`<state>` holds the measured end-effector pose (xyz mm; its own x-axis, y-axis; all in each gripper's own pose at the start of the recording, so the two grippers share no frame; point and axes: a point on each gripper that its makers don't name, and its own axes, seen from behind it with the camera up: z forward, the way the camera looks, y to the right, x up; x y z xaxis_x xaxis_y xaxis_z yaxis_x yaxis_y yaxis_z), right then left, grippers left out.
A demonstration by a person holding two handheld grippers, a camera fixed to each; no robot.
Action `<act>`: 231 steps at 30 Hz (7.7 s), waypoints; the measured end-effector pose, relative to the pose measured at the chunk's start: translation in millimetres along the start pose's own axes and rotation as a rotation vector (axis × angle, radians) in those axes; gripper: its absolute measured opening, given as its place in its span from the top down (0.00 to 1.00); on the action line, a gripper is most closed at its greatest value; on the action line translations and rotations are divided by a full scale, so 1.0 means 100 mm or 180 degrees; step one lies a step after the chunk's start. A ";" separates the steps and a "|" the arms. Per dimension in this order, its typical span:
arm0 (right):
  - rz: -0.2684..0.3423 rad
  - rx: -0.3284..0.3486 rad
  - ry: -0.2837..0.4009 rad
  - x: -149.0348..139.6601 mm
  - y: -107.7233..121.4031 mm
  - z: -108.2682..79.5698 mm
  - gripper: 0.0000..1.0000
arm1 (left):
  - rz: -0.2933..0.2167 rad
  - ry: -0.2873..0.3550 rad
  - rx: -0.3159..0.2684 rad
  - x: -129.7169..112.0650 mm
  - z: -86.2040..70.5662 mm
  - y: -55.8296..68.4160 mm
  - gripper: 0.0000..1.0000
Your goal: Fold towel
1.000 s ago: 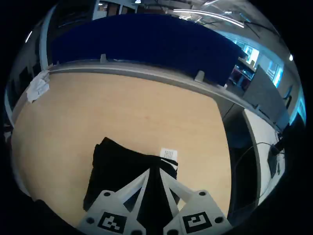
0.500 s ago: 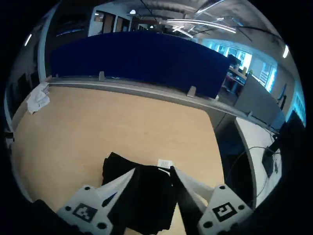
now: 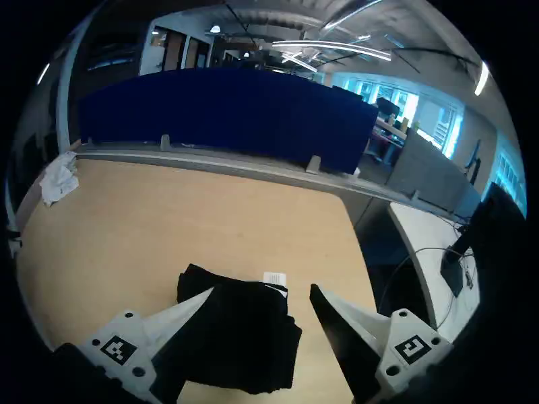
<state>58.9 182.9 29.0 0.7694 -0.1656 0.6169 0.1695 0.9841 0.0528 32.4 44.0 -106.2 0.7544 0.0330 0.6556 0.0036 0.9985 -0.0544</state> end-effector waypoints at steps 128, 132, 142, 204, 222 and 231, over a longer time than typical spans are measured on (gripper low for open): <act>0.0859 -0.0151 0.1893 1.13 -2.03 -1.39 0.00 | 0.0074 0.2269 0.0186 1.12 0.41 -0.67 0.08; 0.0903 -0.0167 0.1923 1.05 -2.01 -1.37 0.00 | 0.0020 0.2279 0.0180 0.97 0.52 -0.65 0.08; 0.0906 -0.0186 0.1947 0.89 -2.01 -1.30 0.00 | -0.0013 0.2330 0.0176 0.75 0.77 -0.60 0.08; 0.0806 -0.0006 0.2190 0.02 -1.71 -0.43 0.00 | -0.0063 0.2278 0.0183 0.50 1.03 -0.58 0.08; 0.1006 0.0094 0.2153 -0.31 -1.74 -0.05 0.00 | -0.0063 0.2278 0.0183 0.49 1.02 -0.57 0.08; 0.0946 0.0097 0.2144 -0.41 -1.80 0.02 0.00 | -0.0063 0.2278 0.0183 0.49 1.02 -0.57 0.08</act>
<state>-4.9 12.7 -4.1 0.9934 0.1148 -0.0070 -0.1149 0.9933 -0.0137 2.1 -6.8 6.3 1.0000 -0.0019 0.0005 0.0019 1.0000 0.0050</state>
